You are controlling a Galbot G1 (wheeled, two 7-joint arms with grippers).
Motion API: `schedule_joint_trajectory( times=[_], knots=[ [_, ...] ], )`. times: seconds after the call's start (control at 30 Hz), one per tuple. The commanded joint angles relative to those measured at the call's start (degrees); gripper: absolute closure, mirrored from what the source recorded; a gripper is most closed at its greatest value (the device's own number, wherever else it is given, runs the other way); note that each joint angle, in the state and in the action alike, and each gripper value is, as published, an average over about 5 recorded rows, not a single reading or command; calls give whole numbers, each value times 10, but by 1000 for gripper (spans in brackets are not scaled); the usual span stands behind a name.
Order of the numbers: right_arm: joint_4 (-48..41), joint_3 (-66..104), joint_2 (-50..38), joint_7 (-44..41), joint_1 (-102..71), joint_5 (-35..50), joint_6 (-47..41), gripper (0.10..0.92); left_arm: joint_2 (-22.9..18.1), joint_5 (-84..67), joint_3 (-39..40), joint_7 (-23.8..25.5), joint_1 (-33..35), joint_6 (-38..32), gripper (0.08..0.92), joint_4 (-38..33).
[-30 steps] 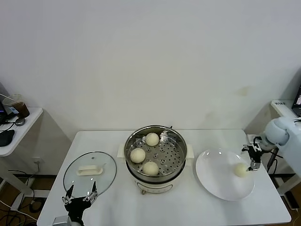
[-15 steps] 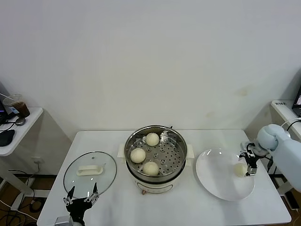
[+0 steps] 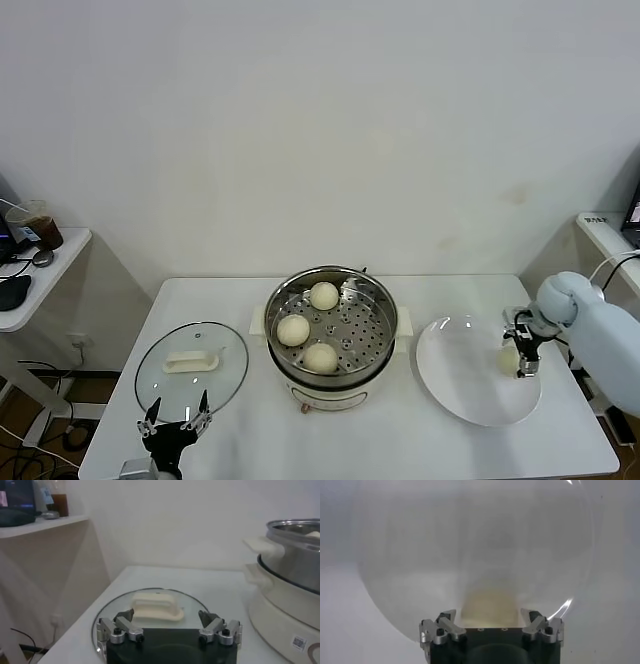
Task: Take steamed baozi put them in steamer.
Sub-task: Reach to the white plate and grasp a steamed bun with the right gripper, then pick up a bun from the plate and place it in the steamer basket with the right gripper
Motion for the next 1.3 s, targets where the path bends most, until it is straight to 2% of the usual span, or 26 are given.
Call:
schedule_joint_trajectory(
  times=[0.03,0.3,0.7,0.83,1.07,1.3],
  knots=[
    [-6,0,6,1,-2,-8,2,203,0,0,0,0,-1,0,177,2],
    [-7,2,5,-1,-2,-5,-4,219,0,0,1,0,-2,0,177,4],
    [9,-11,-13,-8,23,44,-25,534,0,0,6,0,-3,0,177,2],
    [46,-61,-35,-10,84,127,-63,608,2,0,7,-1,-6,-1,177,1],
    [128,-228,-47,-13,275,296,-141,610,3,4,4,-7,-10,1,177,-6],
    [194,-393,17,-4,465,463,-211,609,7,10,4,-12,-14,1,177,-11]
  ],
)
